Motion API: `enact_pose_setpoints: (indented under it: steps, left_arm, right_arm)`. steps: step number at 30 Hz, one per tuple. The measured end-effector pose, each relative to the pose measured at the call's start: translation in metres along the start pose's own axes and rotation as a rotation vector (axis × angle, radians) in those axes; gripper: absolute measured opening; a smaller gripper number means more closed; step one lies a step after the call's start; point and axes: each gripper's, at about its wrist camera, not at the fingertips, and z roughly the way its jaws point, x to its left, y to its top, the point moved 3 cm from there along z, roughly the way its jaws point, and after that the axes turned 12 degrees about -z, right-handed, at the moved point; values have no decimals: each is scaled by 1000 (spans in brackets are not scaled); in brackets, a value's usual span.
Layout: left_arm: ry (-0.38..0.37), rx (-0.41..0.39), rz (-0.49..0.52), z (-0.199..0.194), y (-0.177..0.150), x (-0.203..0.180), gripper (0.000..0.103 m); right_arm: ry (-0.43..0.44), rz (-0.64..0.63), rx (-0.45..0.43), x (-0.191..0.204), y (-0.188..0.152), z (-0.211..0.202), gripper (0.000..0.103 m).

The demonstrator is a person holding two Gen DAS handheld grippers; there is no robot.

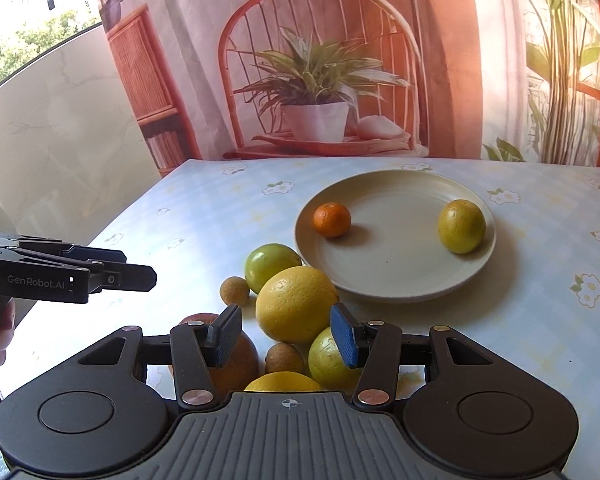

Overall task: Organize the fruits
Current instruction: 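Move the right gripper to the red-brown apple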

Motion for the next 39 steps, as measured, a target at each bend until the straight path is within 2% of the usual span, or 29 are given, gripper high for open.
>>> enact_pose_setpoints:
  steps: [19,28,39]
  left_arm:
    - [-43,-18,-24,-8,-10,5,60]
    - [-56,-25,-50,-14,-15,18,60]
    - [-77,-48,-119,-19,-16,32,60]
  right_arm:
    - [58,-87,24,34,-7,-2,46]
    - [57,-209,89,57,-6,13,46]
    - [48,-328,188,74,-2,31,53]
